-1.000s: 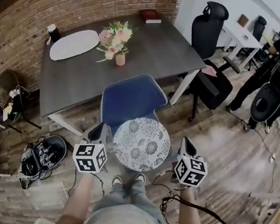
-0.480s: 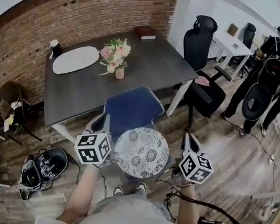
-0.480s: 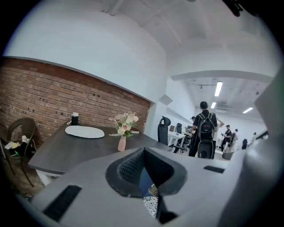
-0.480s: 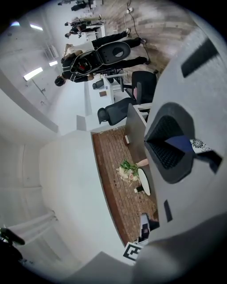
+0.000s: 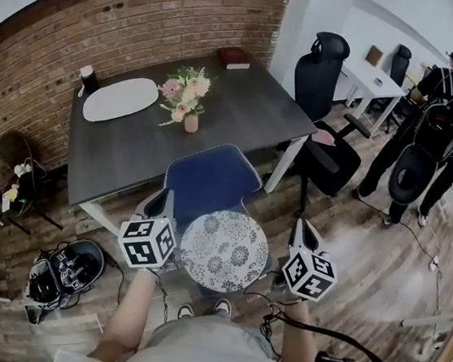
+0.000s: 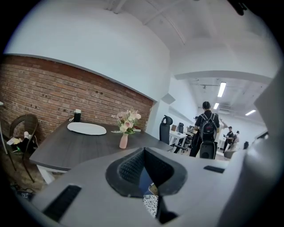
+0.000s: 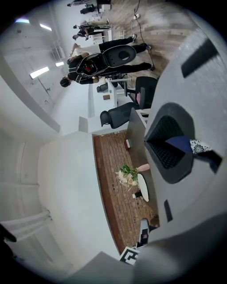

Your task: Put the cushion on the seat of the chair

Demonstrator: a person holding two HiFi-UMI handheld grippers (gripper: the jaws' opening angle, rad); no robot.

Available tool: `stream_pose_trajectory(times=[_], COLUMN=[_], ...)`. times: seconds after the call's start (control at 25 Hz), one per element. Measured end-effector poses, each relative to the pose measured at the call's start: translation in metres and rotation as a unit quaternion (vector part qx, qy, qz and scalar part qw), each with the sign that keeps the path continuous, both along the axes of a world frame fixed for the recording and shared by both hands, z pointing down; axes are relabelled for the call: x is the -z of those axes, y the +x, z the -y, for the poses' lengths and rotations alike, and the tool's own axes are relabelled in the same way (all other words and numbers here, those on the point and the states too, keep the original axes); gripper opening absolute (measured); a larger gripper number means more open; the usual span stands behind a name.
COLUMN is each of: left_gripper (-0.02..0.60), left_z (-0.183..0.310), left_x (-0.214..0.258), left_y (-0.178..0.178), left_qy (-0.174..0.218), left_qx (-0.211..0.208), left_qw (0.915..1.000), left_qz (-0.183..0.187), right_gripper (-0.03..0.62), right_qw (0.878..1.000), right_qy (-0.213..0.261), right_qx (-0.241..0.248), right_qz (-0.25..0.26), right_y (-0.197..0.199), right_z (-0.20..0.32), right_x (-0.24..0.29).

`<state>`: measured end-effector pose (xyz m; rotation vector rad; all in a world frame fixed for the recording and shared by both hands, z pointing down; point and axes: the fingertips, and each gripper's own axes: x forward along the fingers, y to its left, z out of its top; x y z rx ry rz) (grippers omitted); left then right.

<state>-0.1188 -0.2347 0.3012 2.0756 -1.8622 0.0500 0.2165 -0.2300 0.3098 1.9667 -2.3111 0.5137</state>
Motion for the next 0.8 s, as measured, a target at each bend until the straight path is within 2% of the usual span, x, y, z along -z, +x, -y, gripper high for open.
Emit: stream_pose_trajectory(times=[0.8], left_gripper=[0.005], left_z=[0.0087], left_x=[-0.0102], left_y=[0.0069], left_qy=[-0.008], left_qx=[-0.011], left_qw=[0.9999], left_qz=[0.008], right_gripper=[0.0], right_qw=[0.999], right_qy=[-0.003], right_qx=[0.0], right_qz=[-0.035], right_y=[-0.0008], right_z=[0.0075], right_x=[0.0031])
